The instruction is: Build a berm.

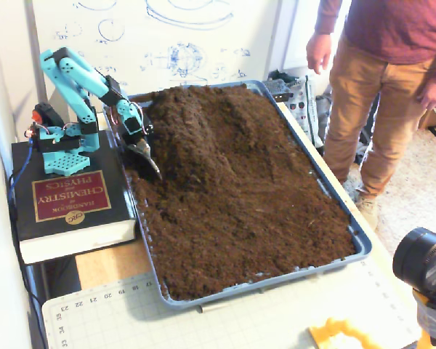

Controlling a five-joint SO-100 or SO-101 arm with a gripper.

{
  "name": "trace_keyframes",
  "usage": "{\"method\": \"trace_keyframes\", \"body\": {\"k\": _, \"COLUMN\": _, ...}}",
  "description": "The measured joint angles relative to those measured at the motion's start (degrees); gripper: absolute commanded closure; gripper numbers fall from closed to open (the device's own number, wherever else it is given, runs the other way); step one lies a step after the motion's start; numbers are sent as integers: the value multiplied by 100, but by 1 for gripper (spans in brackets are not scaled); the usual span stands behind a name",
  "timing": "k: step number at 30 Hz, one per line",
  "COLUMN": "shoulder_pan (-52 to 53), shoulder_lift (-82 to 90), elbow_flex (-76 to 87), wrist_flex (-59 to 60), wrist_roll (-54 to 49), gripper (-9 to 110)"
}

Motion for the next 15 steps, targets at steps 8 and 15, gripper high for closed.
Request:
{"method": "trace_keyframes", "body": {"k": 8, "shoulder_pan": -26, "shoulder_lift": -677, "elbow_flex": -677, "wrist_flex": 0, "wrist_roll": 44, "gripper": 101}}
{"method": "trace_keyframes", "body": {"k": 15, "shoulder_pan": -70, "shoulder_lift": -703, "elbow_flex": -932, "wrist_flex": 0, "wrist_roll": 44, "gripper": 101}}
